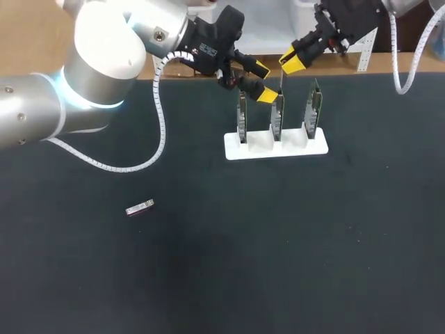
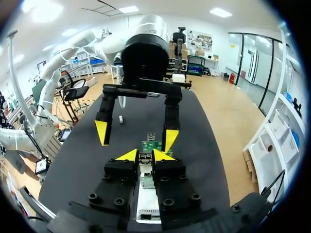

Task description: Pick up the optical module with the left hand, and insert it into the network port with the right hand.

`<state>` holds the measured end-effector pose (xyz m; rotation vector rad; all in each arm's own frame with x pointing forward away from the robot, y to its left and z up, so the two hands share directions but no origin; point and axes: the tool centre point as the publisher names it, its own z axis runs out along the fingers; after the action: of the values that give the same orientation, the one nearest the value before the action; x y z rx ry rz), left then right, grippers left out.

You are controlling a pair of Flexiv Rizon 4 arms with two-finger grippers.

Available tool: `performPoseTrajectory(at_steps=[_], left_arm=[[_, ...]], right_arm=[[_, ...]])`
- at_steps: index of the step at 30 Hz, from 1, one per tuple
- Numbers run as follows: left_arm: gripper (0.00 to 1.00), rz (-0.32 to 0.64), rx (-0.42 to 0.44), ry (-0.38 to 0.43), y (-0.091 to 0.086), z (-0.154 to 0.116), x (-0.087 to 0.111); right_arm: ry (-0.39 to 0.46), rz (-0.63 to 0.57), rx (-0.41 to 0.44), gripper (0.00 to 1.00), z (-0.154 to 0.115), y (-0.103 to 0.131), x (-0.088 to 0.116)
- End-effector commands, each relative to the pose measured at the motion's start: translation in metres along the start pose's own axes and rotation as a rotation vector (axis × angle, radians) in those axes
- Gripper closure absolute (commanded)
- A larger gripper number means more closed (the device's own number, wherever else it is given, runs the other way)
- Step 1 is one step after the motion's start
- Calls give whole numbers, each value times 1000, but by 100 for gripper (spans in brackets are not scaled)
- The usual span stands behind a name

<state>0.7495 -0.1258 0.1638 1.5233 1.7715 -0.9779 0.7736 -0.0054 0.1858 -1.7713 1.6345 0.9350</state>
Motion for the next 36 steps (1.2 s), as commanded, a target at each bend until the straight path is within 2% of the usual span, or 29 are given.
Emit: performPoseTrajectory(at_steps=[1, 36], left_arm=[[0, -2, 3, 6, 2, 1, -1], [0, -2, 3, 6, 2, 1, -1]], right_arm=[[8, -4, -8, 100, 4, -5, 0], [42, 17, -18, 100, 10, -13, 10]])
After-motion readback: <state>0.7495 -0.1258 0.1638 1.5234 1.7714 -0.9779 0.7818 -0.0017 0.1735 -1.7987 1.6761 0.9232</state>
